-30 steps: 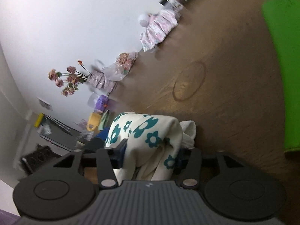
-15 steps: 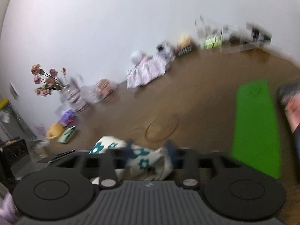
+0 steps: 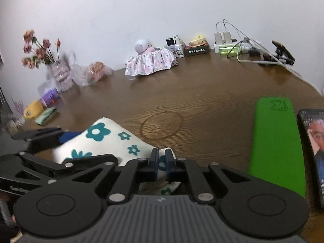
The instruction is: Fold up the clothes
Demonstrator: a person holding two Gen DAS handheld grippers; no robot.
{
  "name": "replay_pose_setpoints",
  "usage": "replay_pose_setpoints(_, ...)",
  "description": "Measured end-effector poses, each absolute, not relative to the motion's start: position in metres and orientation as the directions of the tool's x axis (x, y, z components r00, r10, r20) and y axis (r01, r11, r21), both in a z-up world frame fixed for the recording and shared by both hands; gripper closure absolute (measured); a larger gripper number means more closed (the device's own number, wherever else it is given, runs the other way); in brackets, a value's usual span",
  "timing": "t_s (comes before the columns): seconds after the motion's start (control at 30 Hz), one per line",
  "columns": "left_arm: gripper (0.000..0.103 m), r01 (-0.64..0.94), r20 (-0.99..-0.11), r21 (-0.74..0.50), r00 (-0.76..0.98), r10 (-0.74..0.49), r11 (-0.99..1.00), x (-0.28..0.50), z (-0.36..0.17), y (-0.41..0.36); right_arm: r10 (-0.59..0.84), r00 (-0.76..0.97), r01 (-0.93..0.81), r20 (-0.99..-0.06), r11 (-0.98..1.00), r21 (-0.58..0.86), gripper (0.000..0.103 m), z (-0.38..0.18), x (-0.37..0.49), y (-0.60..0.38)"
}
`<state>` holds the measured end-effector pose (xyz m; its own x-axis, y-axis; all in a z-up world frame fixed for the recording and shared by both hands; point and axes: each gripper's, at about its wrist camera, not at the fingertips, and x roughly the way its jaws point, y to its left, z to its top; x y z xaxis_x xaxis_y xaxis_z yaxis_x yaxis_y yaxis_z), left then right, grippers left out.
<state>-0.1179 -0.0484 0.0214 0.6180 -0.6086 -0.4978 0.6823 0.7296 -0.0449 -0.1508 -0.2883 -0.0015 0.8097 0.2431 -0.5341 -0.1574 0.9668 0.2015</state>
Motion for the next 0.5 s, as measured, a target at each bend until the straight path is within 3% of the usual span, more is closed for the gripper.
replay_pose_setpoints(0.03,0.040,0.686,-0.484,-0.024,0.628,-0.609,0.727,-0.121,0.025,-0.048,0.227,0.813,-0.160,-0.536,0.973,0.168,0.096,-0.002,-0.150,-0.284)
replay_pose_setpoints(0.1,0.043,0.695,-0.460,0.025,0.647,-0.609,0.719,-0.127,0.032,-0.048,0.240,0.818,-0.170,-0.523,0.969,0.178,0.096,-0.003,-0.148,-0.281)
replay_pose_setpoints(0.2,0.064,0.694,-0.435,0.096,0.674,-0.597,0.713,-0.134,0.038,-0.050,0.257,0.822,-0.158,-0.509,0.960,0.230,0.096,-0.005,-0.144,-0.284)
replay_pose_setpoints(0.5,0.065,0.662,-0.488,0.117,0.687,-0.538,0.740,-0.119,0.024,-0.055,0.302,0.847,-0.178,-0.437,0.936,0.302,0.091,0.015,-0.166,-0.297)
